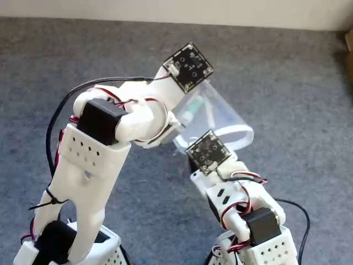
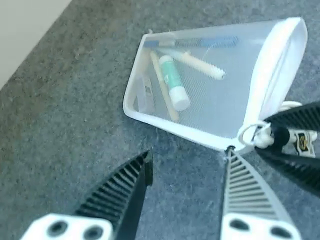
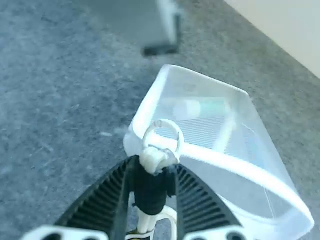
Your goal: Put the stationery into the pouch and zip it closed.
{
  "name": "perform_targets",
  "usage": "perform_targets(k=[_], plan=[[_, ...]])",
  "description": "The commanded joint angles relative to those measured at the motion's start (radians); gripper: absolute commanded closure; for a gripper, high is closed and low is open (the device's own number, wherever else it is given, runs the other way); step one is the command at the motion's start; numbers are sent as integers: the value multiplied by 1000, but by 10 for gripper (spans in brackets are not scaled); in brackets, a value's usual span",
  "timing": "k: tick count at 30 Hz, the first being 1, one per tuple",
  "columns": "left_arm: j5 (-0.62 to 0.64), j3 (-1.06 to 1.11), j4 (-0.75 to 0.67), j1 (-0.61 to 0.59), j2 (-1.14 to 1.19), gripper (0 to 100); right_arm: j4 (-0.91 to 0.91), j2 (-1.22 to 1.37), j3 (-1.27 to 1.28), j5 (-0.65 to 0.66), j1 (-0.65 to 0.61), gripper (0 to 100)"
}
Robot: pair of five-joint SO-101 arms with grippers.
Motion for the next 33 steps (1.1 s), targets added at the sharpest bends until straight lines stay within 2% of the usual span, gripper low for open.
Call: perform_targets(k=[1, 4, 8, 15, 20, 25, 33], plan=[[-61, 50, 2, -15, -68, 775, -13, -19, -74, -12, 68, 995], [-66, 133, -5, -8, -81, 775, -61, -19, -74, -83, 108, 995], [-68, 251, -92, 21, -94, 775, -101, -19, -74, -135, 137, 995], [-69, 460, -307, 101, -189, 775, -120, -19, -74, -137, 137, 995], [-69, 601, -476, 111, -220, 774, -131, -19, -76, -199, 137, 995], [-69, 707, -623, 105, -225, 774, -154, -19, -73, -207, 133, 995], [-69, 819, -838, 108, -220, 774, -156, -19, -73, -261, 131, 995]])
